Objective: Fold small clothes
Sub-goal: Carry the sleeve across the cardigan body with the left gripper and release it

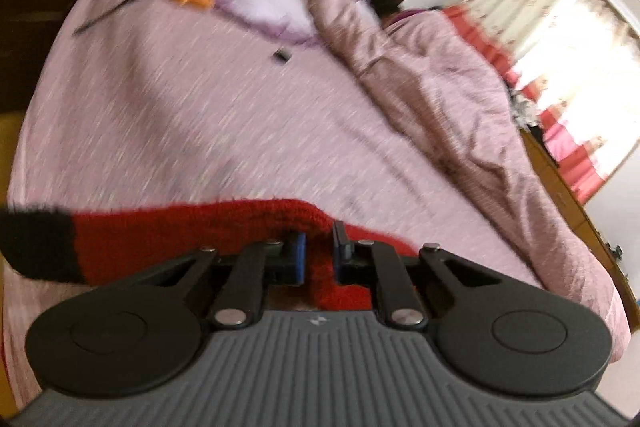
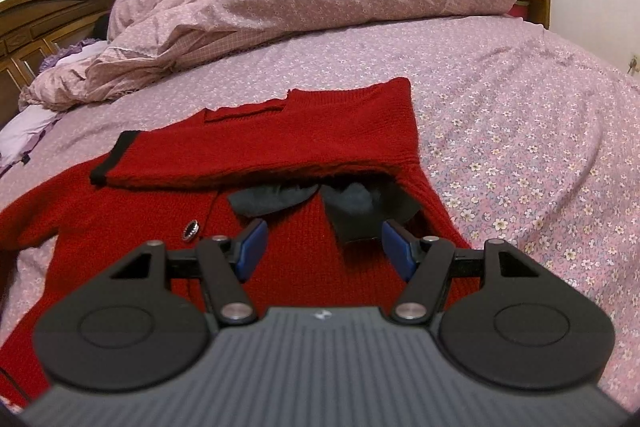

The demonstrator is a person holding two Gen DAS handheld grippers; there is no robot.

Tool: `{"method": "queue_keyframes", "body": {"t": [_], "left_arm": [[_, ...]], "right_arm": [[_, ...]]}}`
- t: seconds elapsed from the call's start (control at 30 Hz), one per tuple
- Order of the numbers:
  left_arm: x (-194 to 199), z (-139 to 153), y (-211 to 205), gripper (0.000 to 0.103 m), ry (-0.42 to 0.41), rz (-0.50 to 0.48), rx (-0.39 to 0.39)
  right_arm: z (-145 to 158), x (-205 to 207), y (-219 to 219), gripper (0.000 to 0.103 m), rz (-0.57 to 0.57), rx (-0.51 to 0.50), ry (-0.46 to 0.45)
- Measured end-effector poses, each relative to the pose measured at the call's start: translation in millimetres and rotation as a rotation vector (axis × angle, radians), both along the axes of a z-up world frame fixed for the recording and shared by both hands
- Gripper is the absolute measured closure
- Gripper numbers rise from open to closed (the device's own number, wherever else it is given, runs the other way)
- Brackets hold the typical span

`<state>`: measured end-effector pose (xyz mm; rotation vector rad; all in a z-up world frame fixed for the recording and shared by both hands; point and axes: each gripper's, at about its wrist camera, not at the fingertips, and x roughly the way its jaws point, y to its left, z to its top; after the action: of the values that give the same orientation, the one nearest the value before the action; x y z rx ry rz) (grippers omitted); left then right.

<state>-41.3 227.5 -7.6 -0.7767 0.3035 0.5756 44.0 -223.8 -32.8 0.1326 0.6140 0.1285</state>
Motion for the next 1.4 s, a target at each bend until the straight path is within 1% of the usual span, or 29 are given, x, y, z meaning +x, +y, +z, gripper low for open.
{"method": "queue_keyframes", "body": {"t": [0.17, 0.3, 0.47, 0.63, 0.77, 0.93, 1.0, 1.1, 1.17, 1.23, 1.33, 1.4], "left_arm": [[21, 38, -3, 0.089, -0.077, -0.092, 0.11], [41, 64, -18, 0.089, -0.122, -0.185, 0.177], [70, 84, -51, 0.089, -0.156, -0.313, 0.2], [95, 89, -96, 0.089, -0.175, -0.428, 0.209], [116, 80, -140, 0.089, -0.152, -0.54, 0.229], [146, 53, -181, 0.089, -0.063, -0.636, 0.173], [155, 40, -195, 0.089, -0.025, -0.671, 0.167], [168, 19, -207, 0.088, 0.025, -0.725, 0.174], [175, 5, -210, 0.088, 0.056, -0.755, 0.192], [176, -5, -212, 0.088, 0.083, -0.783, 0.194], [176, -12, -211, 0.087, 0.112, -0.806, 0.181], [176, -12, -209, 0.086, 0.148, -0.817, 0.173]], "right_arm": [[0, 0, -2, 0.037, -0.008, 0.001, -0.003], [-1, 1, -2, 0.037, -0.014, 0.0, 0.0], [-2, 1, -2, 0.037, -0.012, 0.0, 0.002], [-2, 2, -3, 0.037, -0.014, 0.003, 0.003], [-4, 3, -6, 0.037, -0.021, 0.007, 0.006], [-8, 5, -9, 0.037, -0.033, 0.007, 0.021], [-11, 6, -11, 0.037, -0.038, 0.011, 0.031], [-14, 8, -13, 0.037, -0.042, 0.014, 0.044], [-15, 9, -14, 0.037, -0.044, 0.018, 0.051], [-17, 11, -15, 0.037, -0.044, 0.021, 0.061], [-19, 13, -15, 0.037, -0.034, 0.04, 0.083], [-18, 13, -13, 0.037, -0.029, 0.044, 0.087]]}}
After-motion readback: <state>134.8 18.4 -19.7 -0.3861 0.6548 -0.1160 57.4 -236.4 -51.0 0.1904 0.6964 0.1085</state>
